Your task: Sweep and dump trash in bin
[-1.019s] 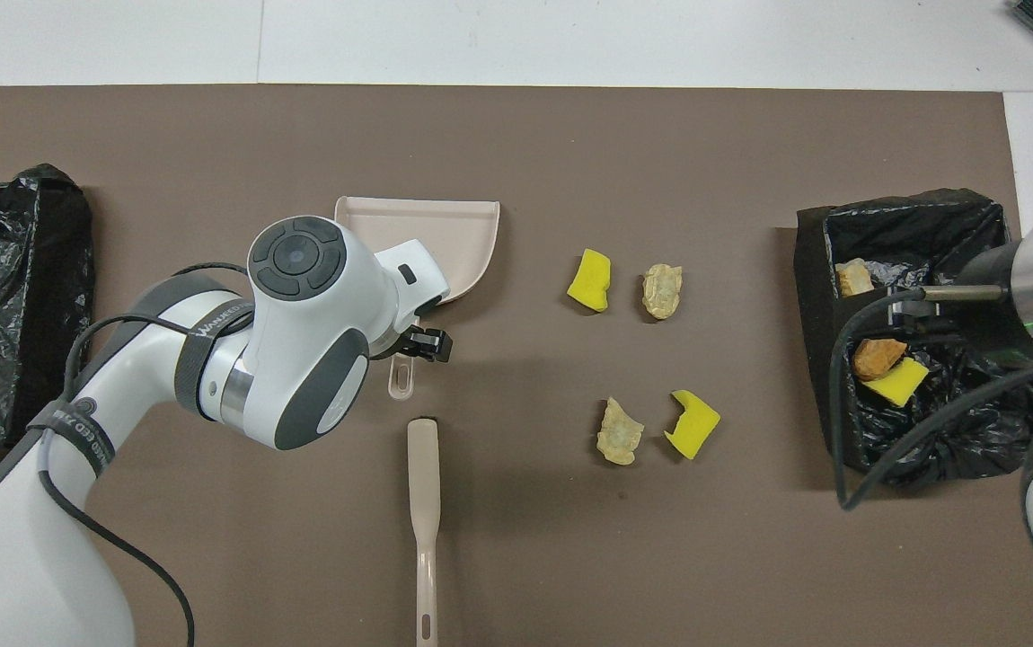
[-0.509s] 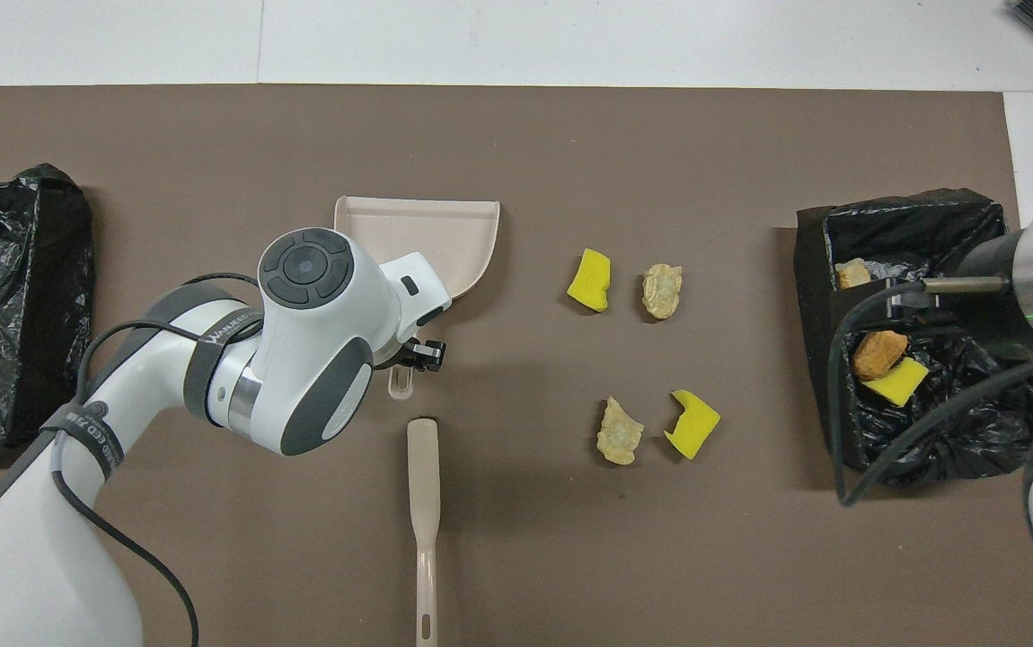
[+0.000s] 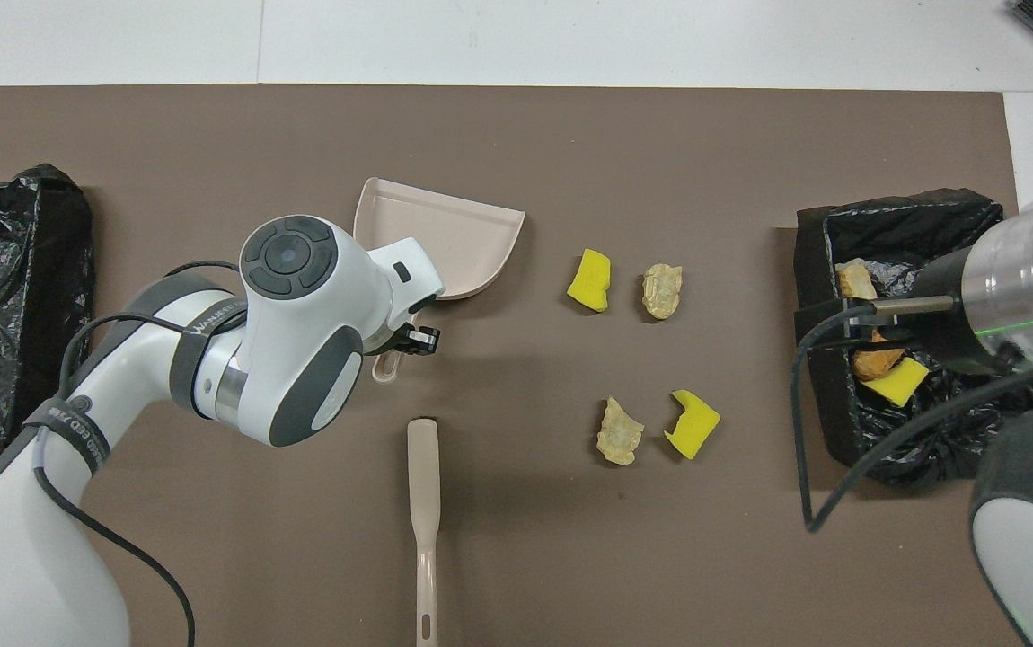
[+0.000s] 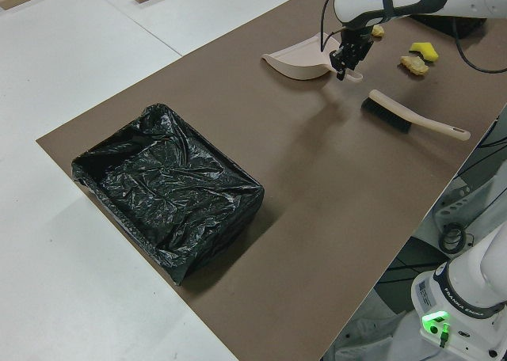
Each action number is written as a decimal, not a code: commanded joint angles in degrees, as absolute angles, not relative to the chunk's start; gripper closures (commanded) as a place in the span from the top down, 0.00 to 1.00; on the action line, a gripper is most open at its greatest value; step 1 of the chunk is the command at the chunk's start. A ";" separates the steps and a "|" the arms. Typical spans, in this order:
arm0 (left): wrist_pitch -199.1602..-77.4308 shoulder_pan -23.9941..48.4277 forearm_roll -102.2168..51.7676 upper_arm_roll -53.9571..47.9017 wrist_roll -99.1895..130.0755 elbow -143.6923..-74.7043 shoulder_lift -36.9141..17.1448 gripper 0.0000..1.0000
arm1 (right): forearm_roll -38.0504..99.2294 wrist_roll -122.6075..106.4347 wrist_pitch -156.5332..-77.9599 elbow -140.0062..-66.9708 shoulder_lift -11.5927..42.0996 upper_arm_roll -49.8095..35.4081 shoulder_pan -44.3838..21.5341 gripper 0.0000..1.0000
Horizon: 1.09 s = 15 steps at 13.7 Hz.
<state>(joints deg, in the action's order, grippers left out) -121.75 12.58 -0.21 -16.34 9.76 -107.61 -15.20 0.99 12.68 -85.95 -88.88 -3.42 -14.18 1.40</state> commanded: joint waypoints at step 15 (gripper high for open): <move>-121.46 0.00 -0.88 -3.52 -70.17 -101.86 -17.23 0.00 | 6.24 51.12 -111.24 -116.19 -4.68 -14.41 -36.37 1.00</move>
<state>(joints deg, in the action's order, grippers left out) -121.62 0.44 -0.22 -4.41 -61.01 -103.16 -16.58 5.45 46.52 -106.74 -116.53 -9.14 -15.13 -33.89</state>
